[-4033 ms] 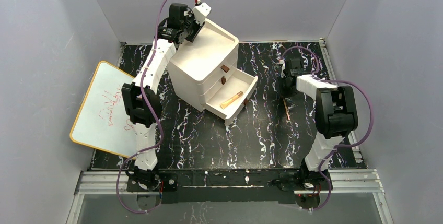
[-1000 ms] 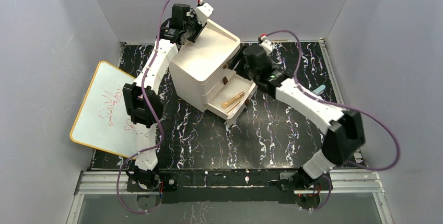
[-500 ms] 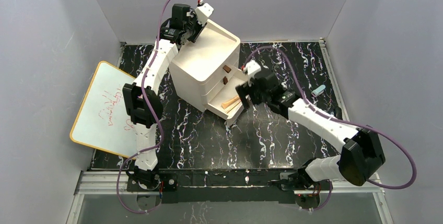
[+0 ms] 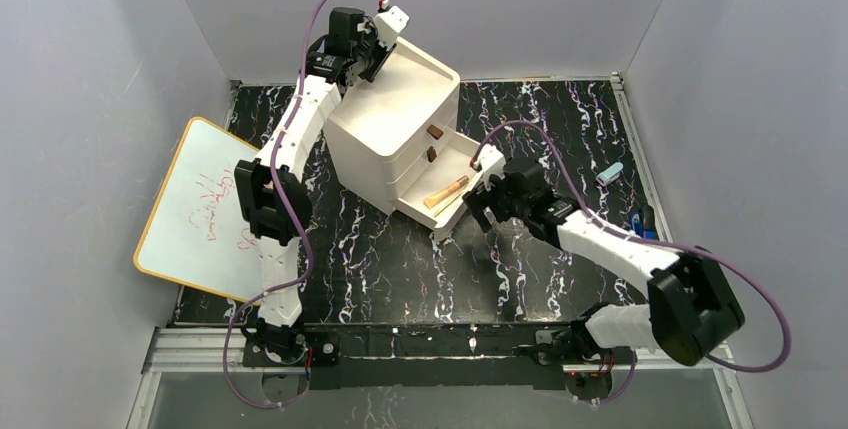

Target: Organize the makeup

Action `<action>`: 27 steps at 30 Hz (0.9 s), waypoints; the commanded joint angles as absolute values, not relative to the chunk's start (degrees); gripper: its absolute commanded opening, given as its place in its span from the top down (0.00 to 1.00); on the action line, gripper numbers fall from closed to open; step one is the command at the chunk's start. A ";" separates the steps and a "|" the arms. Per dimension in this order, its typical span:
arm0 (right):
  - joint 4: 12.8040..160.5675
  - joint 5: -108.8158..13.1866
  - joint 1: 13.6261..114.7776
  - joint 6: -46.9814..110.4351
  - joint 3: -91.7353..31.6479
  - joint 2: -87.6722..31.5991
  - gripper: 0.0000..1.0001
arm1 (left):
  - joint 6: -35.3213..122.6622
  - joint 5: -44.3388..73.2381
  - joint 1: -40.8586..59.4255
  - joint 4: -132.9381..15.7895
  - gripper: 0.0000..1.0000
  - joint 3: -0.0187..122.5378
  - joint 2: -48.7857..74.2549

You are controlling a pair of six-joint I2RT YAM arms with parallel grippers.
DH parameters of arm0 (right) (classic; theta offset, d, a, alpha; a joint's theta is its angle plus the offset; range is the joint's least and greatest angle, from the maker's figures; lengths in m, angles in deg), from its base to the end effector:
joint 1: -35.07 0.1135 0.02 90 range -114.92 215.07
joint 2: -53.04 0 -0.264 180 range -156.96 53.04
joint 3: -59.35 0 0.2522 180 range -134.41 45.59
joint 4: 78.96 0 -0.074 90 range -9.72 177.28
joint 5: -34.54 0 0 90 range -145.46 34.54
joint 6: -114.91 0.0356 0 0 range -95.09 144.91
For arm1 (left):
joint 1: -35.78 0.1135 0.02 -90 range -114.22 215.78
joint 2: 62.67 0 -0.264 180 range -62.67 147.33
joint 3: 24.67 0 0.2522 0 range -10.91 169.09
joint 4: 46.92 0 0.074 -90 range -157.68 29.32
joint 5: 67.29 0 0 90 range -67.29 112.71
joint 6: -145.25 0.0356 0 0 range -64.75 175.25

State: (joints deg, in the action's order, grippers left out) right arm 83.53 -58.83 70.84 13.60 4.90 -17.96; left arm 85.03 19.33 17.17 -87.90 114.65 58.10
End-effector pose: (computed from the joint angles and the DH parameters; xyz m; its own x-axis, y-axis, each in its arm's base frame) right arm 0.2175 0.1541 0.2299 -0.3389 -0.4854 -0.8059 -0.6226 0.7579 -0.1948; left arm 0.4688 -0.1601 0.3788 -0.1300 0.5669 -0.8134 0.5009 0.7456 0.4396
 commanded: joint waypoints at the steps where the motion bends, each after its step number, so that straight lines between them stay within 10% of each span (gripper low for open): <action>1: 94.49 -52.44 69.37 15.68 3.89 -26.07 0.01 | 89.46 18.85 13.04 -102.02 1.00 111.16 61.52; 27: 123.61 -36.19 71.97 31.96 -15.18 -59.00 0.01 | 89.35 18.65 13.06 -101.89 1.00 110.95 62.92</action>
State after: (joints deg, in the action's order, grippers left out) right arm 109.94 -37.28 69.90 27.02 -11.25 -56.51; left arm 85.10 19.33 17.15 -87.90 114.63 58.06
